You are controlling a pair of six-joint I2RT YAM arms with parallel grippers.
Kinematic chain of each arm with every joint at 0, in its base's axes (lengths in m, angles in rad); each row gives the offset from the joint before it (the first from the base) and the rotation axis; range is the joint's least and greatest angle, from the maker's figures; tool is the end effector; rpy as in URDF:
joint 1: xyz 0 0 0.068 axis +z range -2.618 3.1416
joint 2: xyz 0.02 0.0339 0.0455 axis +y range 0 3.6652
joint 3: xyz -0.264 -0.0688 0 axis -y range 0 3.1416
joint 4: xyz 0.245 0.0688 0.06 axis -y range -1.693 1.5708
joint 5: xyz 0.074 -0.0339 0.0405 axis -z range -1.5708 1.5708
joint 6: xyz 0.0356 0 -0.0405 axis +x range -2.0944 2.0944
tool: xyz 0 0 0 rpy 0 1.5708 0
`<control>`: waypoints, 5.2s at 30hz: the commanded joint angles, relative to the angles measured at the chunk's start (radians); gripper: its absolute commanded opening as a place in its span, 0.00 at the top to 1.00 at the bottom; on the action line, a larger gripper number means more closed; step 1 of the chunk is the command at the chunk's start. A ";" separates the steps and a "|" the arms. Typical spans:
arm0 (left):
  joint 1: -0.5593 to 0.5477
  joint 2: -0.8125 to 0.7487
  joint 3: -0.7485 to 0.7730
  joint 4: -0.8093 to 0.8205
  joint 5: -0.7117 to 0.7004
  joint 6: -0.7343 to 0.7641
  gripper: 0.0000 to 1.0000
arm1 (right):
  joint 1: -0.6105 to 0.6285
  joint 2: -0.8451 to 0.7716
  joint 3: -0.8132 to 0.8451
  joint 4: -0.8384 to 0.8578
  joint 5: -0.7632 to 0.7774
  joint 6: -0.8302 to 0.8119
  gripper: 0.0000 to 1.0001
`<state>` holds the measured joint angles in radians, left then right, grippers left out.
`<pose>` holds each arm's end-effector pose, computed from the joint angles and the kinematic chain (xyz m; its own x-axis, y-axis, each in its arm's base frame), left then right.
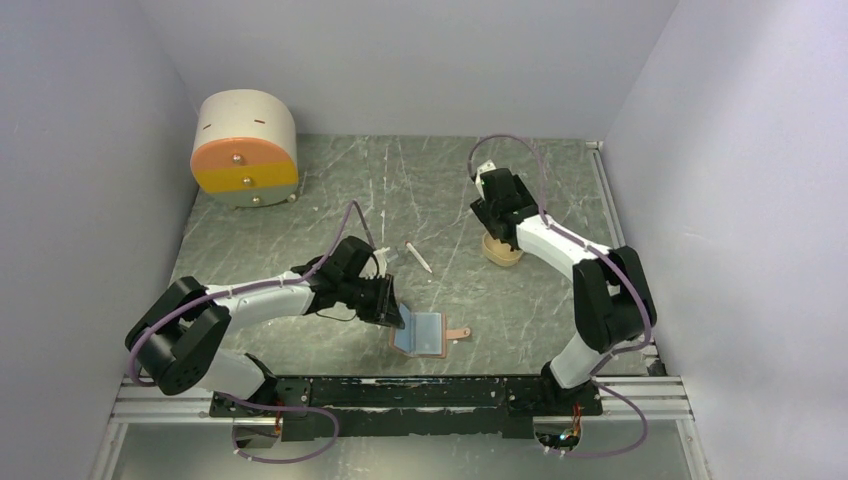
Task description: Put the credit cards into the card holder
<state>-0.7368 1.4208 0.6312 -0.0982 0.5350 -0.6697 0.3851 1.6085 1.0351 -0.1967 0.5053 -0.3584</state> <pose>0.1816 -0.1893 0.1617 -0.9572 0.1473 -0.2493 0.2834 0.6535 -0.7018 0.3251 0.1132 0.2216 -0.6019 -0.5752 -0.5540 -0.2326 0.7899 -0.5674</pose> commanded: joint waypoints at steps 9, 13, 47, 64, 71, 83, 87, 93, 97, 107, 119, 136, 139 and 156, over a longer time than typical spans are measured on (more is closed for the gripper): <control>0.006 -0.016 -0.025 0.084 0.066 -0.026 0.76 | -0.061 0.128 0.026 0.043 0.026 -0.177 0.21; 0.006 -0.003 -0.020 0.091 0.076 -0.025 0.77 | -0.060 0.160 0.034 0.060 0.059 -0.182 0.21; 0.005 -0.031 -0.011 0.055 0.063 -0.022 0.78 | -0.065 0.112 0.033 0.071 0.086 -0.139 0.51; 0.006 -0.021 -0.021 0.071 0.065 -0.030 0.79 | -0.066 0.107 0.059 -0.007 0.023 -0.086 0.82; 0.006 -0.007 -0.024 0.084 0.072 -0.031 0.79 | -0.055 0.086 0.072 -0.108 -0.066 -0.015 0.98; 0.008 -0.013 -0.055 0.122 0.013 -0.073 0.84 | 0.017 0.019 0.138 -0.334 -0.095 0.201 1.00; 0.026 -0.008 -0.087 0.193 0.022 -0.121 0.90 | 0.032 -0.023 0.144 -0.377 -0.110 0.289 1.00; 0.042 0.004 -0.124 0.308 0.034 -0.191 0.91 | 0.045 -0.091 0.150 -0.420 -0.139 0.414 1.00; 0.058 0.020 -0.124 0.347 0.016 -0.213 0.91 | 0.050 -0.145 0.145 -0.415 -0.298 0.503 1.00; 0.091 0.080 -0.149 0.426 0.002 -0.227 0.89 | 0.182 -0.336 -0.103 -0.145 -0.596 0.755 1.00; 0.100 0.028 -0.187 0.350 -0.052 -0.170 0.73 | 0.308 -0.409 -0.433 0.199 -0.708 1.031 1.00; 0.100 0.005 -0.248 0.364 -0.055 -0.144 0.77 | 0.310 -0.345 -0.670 0.555 -0.797 1.186 1.00; 0.100 -0.003 -0.256 0.365 -0.064 -0.142 0.78 | 0.310 -0.312 -0.685 0.595 -0.801 1.200 1.00; 0.100 0.000 -0.242 0.345 -0.070 -0.123 0.79 | 0.310 -0.258 -0.750 0.702 -0.855 1.259 1.00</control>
<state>-0.6430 1.4269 0.3820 0.2447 0.4808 -0.8177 0.6914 1.3434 0.3008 0.4671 -0.3229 0.8864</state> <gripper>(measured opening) 0.212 0.010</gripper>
